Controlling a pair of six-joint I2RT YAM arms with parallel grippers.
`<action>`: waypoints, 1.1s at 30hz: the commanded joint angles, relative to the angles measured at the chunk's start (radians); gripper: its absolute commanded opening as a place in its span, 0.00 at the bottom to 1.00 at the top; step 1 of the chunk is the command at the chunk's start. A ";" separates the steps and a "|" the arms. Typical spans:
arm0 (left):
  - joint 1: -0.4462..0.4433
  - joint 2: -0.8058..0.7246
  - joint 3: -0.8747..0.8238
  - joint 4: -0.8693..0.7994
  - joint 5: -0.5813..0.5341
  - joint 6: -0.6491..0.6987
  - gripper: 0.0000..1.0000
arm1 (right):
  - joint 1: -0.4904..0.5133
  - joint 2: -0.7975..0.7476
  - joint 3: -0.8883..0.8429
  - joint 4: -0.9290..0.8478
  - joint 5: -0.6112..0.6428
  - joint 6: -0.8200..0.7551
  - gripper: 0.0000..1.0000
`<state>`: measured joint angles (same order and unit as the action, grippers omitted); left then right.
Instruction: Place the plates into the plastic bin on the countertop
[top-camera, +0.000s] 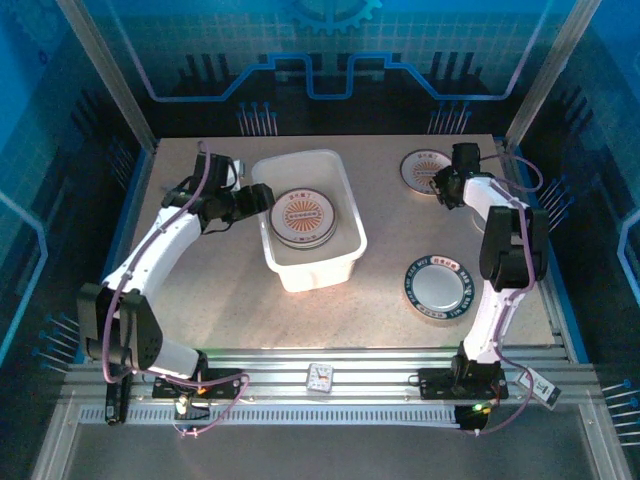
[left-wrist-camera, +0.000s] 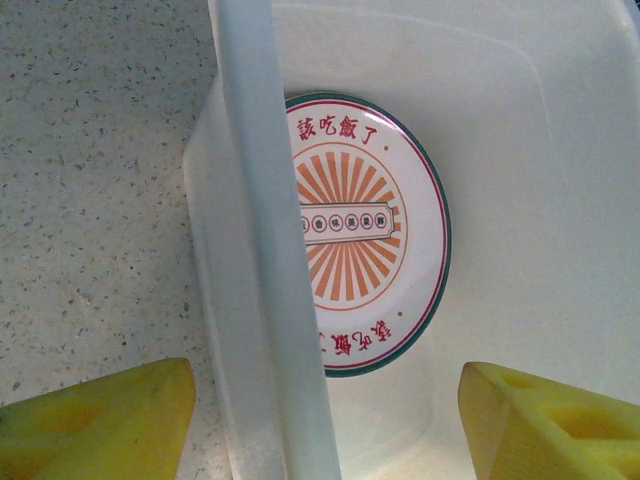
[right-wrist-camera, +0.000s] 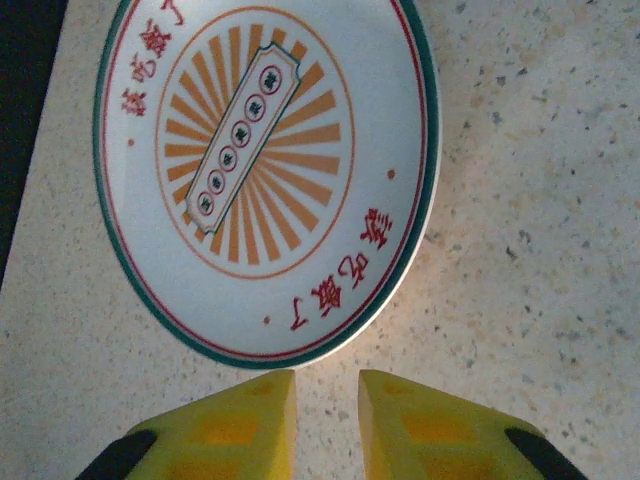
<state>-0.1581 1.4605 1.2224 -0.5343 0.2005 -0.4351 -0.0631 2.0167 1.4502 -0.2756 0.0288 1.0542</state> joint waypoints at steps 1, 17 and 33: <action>0.002 0.028 0.045 -0.021 -0.018 0.025 0.71 | -0.015 0.052 0.062 -0.072 0.031 0.018 0.25; 0.008 0.063 0.098 -0.068 -0.045 0.035 0.71 | -0.030 0.157 0.083 0.021 0.017 0.138 0.34; 0.008 0.054 0.089 -0.070 -0.050 0.005 0.71 | -0.041 0.192 0.054 0.128 0.015 0.186 0.28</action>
<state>-0.1562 1.5181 1.2900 -0.5789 0.1677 -0.4194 -0.0864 2.1788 1.5105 -0.1673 0.0406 1.2259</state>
